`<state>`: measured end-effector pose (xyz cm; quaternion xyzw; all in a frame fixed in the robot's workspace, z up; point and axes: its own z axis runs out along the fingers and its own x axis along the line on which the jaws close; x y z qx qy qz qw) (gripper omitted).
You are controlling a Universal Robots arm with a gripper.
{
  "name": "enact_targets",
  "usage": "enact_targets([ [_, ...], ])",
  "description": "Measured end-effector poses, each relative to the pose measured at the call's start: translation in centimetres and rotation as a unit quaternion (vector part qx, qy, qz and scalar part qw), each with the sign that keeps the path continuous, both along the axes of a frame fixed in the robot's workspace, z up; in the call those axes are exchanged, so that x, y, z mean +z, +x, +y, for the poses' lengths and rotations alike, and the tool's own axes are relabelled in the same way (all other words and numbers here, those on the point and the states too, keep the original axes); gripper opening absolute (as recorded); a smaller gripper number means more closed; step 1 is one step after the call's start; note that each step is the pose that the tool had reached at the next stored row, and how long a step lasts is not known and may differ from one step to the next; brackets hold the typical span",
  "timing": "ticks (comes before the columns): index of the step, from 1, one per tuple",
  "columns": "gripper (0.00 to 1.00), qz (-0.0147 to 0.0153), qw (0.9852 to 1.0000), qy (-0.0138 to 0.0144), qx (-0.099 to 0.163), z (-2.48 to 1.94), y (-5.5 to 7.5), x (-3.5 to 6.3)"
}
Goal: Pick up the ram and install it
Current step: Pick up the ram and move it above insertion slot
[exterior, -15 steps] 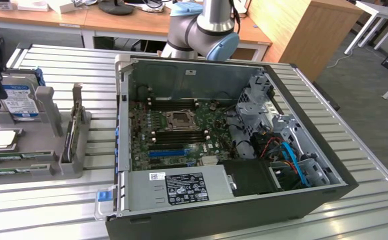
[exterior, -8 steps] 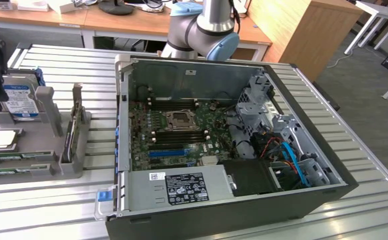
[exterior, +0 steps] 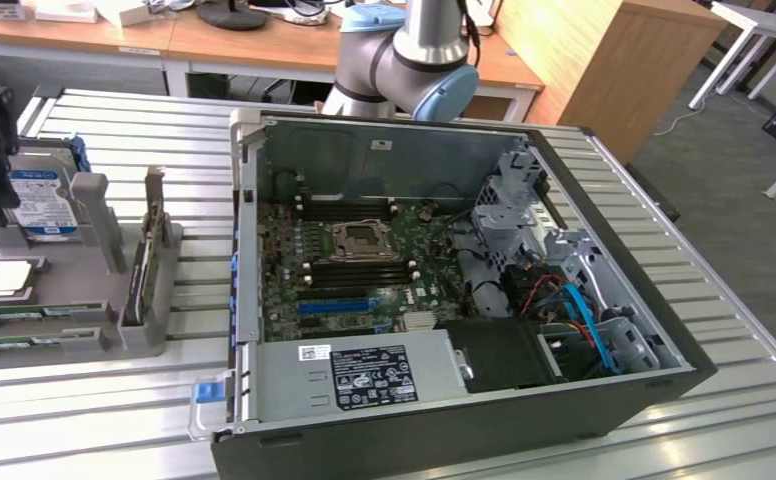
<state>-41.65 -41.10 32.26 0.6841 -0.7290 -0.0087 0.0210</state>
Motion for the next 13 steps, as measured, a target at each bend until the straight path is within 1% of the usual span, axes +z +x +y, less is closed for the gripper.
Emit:
enact_targets([
  [13,0.31,0.0,1.0,0.0,0.0,0.0,0.0,-1.06],
])
